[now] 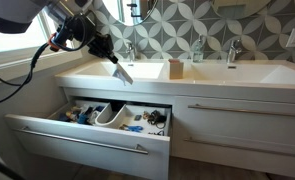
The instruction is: Remove a piece of tissue from the left side of the drawer and put it on the counter
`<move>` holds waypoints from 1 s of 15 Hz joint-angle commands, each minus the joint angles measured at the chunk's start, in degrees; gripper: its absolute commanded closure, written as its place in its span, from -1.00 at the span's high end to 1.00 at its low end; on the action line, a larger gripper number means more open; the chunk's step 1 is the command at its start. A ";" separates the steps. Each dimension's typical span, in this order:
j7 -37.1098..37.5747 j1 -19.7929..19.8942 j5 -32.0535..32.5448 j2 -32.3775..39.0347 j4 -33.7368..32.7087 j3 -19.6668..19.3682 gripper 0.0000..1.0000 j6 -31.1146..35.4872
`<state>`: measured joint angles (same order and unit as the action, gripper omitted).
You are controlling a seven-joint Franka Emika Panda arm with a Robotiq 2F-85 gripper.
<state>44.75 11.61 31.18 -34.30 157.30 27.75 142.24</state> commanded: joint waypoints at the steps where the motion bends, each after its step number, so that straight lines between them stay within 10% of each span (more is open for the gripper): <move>1: 9.21 6.34 10.59 -2.32 -0.23 0.99 -0.99 4.21; 8: 12.03 4.37 13.15 -0.88 -0.51 -1.94 -0.97 3.11; 15: 29.46 21.34 33.86 3.35 -3.87 3.54 -0.99 12.65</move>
<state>65.30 25.16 56.13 -34.26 156.33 28.24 150.36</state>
